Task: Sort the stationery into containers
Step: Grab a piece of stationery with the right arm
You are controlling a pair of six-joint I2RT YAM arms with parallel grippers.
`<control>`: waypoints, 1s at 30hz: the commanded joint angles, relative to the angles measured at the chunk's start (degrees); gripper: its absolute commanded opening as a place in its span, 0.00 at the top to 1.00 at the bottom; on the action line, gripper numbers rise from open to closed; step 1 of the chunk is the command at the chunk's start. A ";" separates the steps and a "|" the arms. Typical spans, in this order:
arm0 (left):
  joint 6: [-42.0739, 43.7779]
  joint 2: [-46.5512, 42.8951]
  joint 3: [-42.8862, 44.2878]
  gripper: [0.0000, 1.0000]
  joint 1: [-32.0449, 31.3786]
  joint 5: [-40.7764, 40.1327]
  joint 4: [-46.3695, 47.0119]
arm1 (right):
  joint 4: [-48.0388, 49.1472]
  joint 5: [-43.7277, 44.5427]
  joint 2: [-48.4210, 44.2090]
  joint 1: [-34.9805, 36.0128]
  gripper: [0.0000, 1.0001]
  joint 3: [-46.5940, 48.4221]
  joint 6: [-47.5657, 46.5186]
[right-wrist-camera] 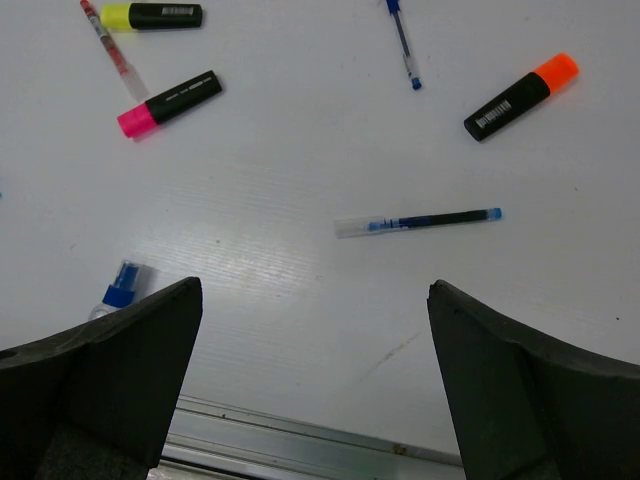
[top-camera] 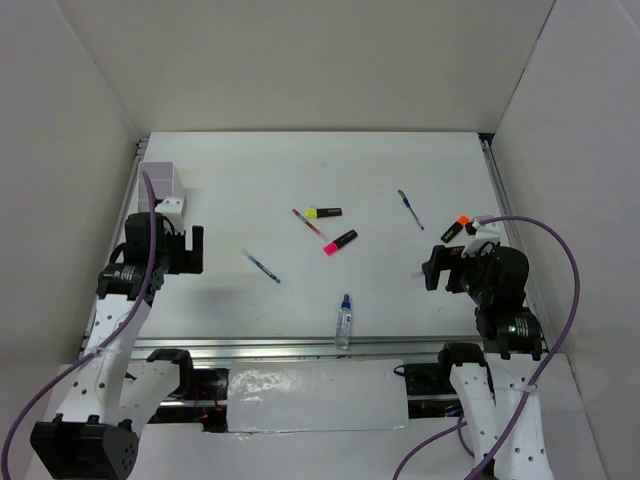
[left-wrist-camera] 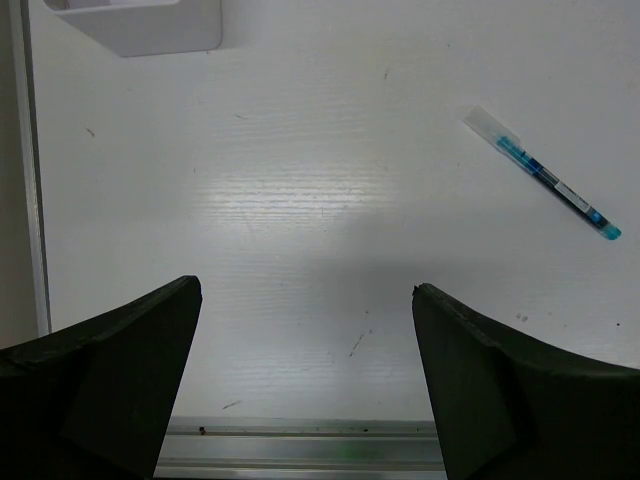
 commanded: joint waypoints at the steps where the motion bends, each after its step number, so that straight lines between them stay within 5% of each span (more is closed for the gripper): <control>1: 0.79 -2.08 -0.83 0.01 0.19 0.55 2.21 | 1.50 0.42 0.46 0.30 0.00 2.67 0.15; 14: 0.79 -2.79 -1.36 0.01 0.19 0.90 2.56 | 3.17 2.09 3.00 0.30 0.05 2.41 0.24; 19: 0.79 -3.22 -1.53 0.01 0.27 1.25 2.56 | 0.47 -3.97 12.83 0.56 0.19 5.12 -11.69; 23: 3.60 -3.93 -1.62 0.01 0.18 3.79 2.47 | -2.89 0.23 23.02 0.47 0.39 6.71 -26.60; 30: 4.75 -4.54 -1.71 0.01 0.27 6.08 2.12 | -2.62 2.10 29.55 0.39 0.45 5.13 -40.96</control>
